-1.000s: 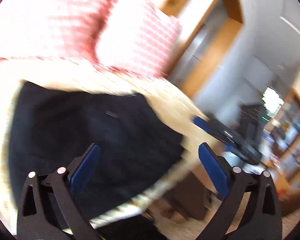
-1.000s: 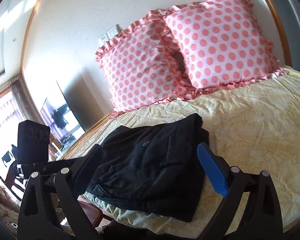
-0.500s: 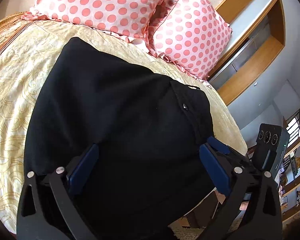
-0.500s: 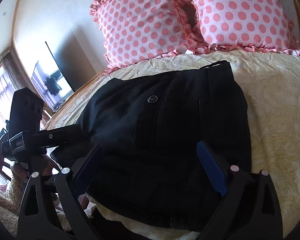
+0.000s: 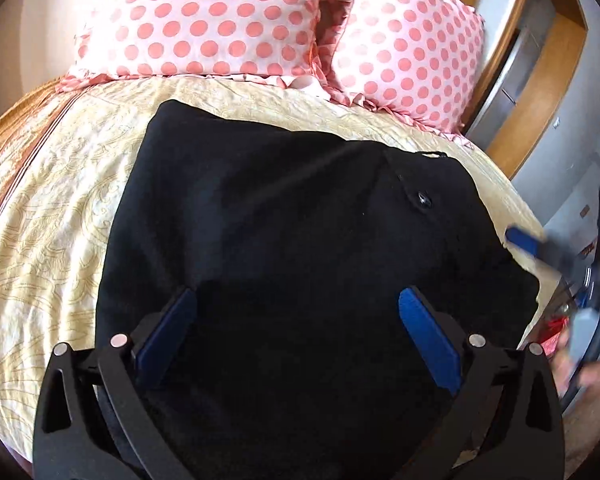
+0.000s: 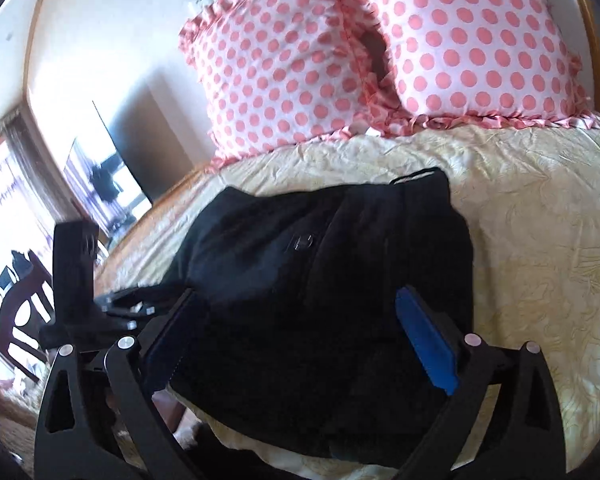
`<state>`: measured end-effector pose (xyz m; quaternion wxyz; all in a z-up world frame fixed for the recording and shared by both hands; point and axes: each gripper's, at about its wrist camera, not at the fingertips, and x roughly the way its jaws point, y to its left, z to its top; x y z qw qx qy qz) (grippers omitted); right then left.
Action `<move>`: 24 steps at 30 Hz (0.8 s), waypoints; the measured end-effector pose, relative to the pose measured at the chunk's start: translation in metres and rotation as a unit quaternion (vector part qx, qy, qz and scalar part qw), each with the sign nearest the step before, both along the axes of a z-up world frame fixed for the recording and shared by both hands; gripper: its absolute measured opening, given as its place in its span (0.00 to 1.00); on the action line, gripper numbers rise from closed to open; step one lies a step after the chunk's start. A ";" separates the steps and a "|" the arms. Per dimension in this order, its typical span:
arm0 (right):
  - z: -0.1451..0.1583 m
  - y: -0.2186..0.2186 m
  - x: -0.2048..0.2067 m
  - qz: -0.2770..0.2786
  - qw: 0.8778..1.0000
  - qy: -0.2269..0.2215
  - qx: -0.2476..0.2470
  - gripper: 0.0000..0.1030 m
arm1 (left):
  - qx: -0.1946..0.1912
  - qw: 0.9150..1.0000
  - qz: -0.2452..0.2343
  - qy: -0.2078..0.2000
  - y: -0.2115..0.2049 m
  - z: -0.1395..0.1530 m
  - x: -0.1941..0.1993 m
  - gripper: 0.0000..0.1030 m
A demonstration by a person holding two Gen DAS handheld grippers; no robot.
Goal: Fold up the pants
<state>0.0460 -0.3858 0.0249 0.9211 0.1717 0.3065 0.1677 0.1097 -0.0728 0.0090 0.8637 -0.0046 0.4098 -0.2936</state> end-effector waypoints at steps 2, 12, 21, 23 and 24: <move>-0.004 -0.017 0.014 -0.035 0.999 0.035 -0.016 0.96 | 0.000 1.000 -0.005 -0.008 0.002 -0.001 -0.003 0.98; -0.039 -0.023 0.047 -0.028 0.993 0.106 -0.036 0.84 | 0.016 0.999 -0.017 -0.031 0.000 -0.004 -0.010 0.98; -0.041 -0.030 0.049 -0.040 0.993 0.113 -0.022 0.82 | 0.018 0.999 -0.019 -0.032 -0.001 -0.003 -0.011 0.98; -0.041 -0.024 0.049 -0.034 0.993 0.110 -0.038 0.82 | 0.016 0.999 -0.020 -0.030 0.000 -0.003 -0.010 0.98; -0.040 -0.022 0.048 -0.027 0.993 0.109 -0.038 0.82 | 0.015 0.999 -0.020 -0.030 0.000 -0.003 -0.010 0.98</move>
